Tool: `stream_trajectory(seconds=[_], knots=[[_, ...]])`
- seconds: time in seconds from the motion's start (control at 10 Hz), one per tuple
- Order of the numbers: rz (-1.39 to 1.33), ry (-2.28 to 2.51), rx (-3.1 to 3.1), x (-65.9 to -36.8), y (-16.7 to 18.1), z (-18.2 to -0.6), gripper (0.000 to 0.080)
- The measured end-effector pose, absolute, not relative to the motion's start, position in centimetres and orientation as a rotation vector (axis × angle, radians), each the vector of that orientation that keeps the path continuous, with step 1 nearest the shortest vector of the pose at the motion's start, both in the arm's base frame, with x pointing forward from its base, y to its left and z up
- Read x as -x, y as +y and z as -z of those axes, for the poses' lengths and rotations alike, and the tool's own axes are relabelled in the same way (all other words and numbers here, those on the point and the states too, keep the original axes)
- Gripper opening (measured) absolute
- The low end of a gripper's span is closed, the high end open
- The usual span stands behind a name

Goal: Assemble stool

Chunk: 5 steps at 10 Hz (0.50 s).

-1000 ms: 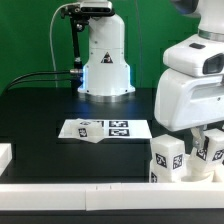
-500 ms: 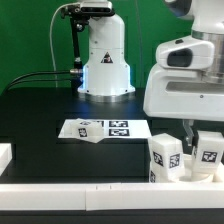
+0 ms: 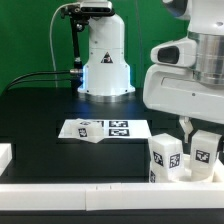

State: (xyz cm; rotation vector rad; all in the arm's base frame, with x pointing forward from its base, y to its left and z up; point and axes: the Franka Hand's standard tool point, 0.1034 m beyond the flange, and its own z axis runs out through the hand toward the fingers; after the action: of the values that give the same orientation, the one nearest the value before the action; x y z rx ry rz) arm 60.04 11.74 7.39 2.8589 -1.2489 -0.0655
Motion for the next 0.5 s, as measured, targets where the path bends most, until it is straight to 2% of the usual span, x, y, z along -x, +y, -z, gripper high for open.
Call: stream_trajectory(seconds=[0.3, 0.5], knots=[[0.041, -2.039, -2.444, -59.9, 11.09, -7.3, 0.0335], [0.049, -2.16, -2.342, -59.66, 11.11, -7.28, 0.0335]])
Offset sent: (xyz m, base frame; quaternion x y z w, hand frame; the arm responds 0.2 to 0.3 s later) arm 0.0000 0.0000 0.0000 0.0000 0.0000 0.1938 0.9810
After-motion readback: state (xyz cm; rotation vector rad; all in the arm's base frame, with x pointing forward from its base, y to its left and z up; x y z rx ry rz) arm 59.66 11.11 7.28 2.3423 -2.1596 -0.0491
